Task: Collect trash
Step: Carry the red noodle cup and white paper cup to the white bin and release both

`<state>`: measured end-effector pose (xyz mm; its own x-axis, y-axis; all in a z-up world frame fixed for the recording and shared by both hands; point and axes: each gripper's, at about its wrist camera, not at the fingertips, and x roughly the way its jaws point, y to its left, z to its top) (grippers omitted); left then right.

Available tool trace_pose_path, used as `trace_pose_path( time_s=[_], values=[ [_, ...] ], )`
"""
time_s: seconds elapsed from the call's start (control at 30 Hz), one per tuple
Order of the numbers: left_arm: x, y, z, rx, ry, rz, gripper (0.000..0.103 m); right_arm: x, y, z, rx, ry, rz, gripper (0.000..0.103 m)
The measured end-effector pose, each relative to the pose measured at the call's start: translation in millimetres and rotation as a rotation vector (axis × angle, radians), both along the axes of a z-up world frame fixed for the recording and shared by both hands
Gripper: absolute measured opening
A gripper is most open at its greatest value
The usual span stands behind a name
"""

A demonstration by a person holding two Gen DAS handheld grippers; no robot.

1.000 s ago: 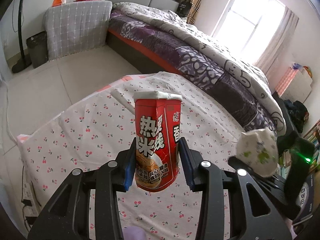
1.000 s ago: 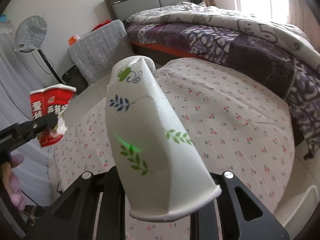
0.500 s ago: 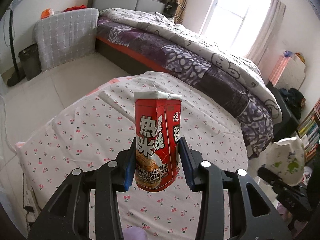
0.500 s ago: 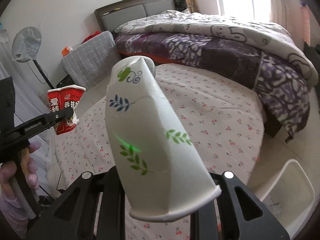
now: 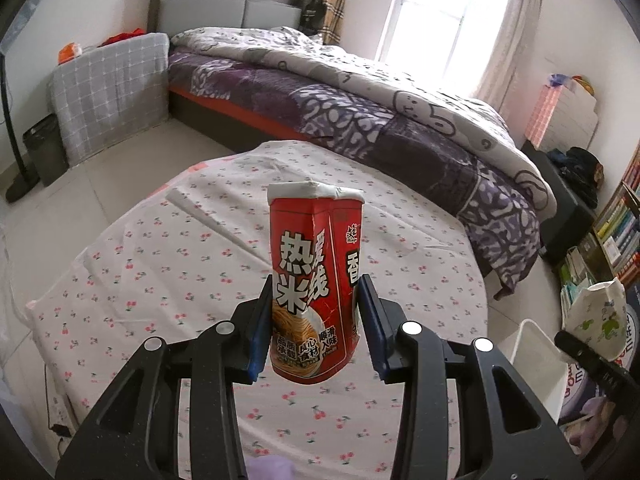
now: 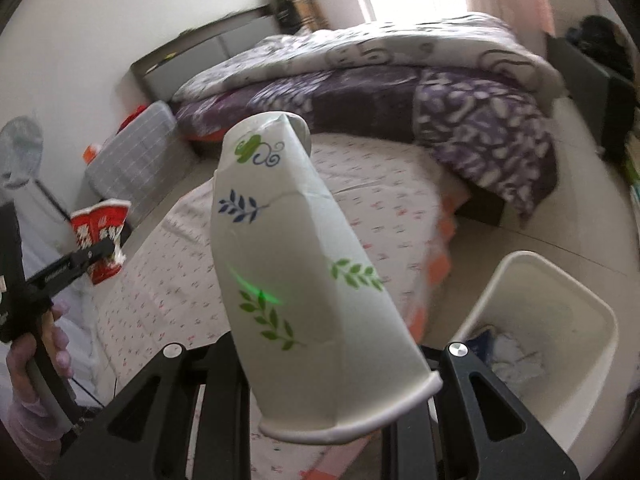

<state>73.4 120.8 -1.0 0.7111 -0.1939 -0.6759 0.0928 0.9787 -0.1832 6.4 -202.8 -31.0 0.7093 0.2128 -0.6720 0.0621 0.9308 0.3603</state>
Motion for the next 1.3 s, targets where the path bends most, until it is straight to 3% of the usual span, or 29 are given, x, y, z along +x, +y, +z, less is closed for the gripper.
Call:
trace_pose_path(
  time_s=[0.33,0.6,0.63,0.67,0.7,0.73,0.83,1.3],
  values=[
    [-2,-52,-2,0.012,-0.004,-0.089,0.038,-25,-55,1,-0.005,0.010,-0.158,0.024],
    [-9,-101,-4,0.010,0.001,-0.174,0.038,-40,-96,-15,-0.003,0.109,-0.284,0.030],
    [-10,-108,-4,0.008,0.002,-0.187,0.038,-43,-101,-16,-0.008,0.122,-0.305,0.040],
    [-12,-118,-4,0.004,0.004,-0.210,0.038,-47,-107,-17,-0.012,0.132,-0.330,0.057],
    [-15,-126,-4,0.002,0.004,-0.229,0.038,-51,-112,-17,-0.018,0.134,-0.355,0.064],
    [-17,-135,-4,0.003,0.005,-0.249,0.038,-54,-116,-17,-0.024,0.131,-0.375,0.072],
    [-25,-162,-7,0.005,0.009,-0.308,0.038,-67,-131,-13,-0.047,0.119,-0.444,0.081],
    [-70,-300,-44,0.055,0.085,-0.577,0.039,-116,-186,20,-0.111,-0.018,-0.716,0.090]
  ],
)
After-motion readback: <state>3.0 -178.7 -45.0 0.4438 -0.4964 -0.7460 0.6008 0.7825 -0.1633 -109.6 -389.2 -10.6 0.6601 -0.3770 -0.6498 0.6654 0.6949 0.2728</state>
